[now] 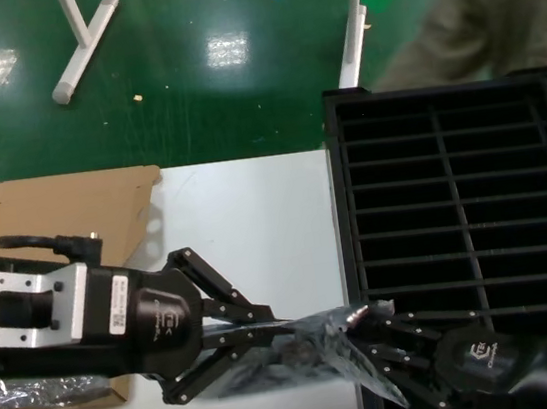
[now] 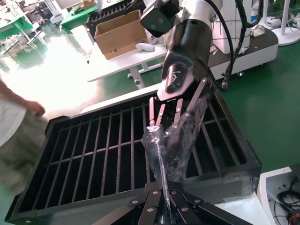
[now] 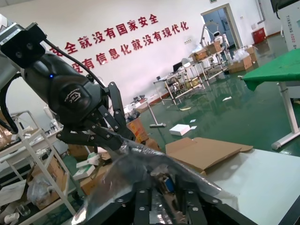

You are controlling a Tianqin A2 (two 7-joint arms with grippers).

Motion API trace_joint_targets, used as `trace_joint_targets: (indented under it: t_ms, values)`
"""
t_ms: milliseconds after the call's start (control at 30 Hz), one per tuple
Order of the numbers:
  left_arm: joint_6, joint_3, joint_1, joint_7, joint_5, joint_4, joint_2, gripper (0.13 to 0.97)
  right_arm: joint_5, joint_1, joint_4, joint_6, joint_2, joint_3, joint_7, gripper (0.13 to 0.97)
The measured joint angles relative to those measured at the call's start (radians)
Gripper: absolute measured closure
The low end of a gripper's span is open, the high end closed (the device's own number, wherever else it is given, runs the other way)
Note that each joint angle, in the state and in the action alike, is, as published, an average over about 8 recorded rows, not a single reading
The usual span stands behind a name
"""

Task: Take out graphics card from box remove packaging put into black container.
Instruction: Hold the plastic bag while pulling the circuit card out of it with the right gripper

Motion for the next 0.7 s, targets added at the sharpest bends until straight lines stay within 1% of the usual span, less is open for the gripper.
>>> trace_joint_targets:
  t_ms: [33, 167, 433, 700]
  values:
    - [0.000, -0.002, 0.002, 0.000, -0.002, -0.001, -0.002, 0.955, -0.001, 0.000, 0.000, 0.001, 0.000, 0.000, 0.000, 0.813]
    - [-0.003, -0.008, 0.009, 0.001, -0.008, -0.004, -0.010, 0.955, -0.003, -0.001, 0.002, 0.005, 0.000, -0.002, 0.002, 0.813]
    - [-0.006, -0.017, 0.022, 0.025, -0.008, 0.014, -0.024, 0.955, -0.006, -0.007, 0.014, 0.013, 0.003, -0.001, 0.008, 0.909]
    - [0.003, -0.018, 0.022, 0.071, 0.008, 0.070, -0.035, 0.955, -0.007, -0.022, 0.029, 0.022, 0.012, 0.006, 0.012, 0.912]
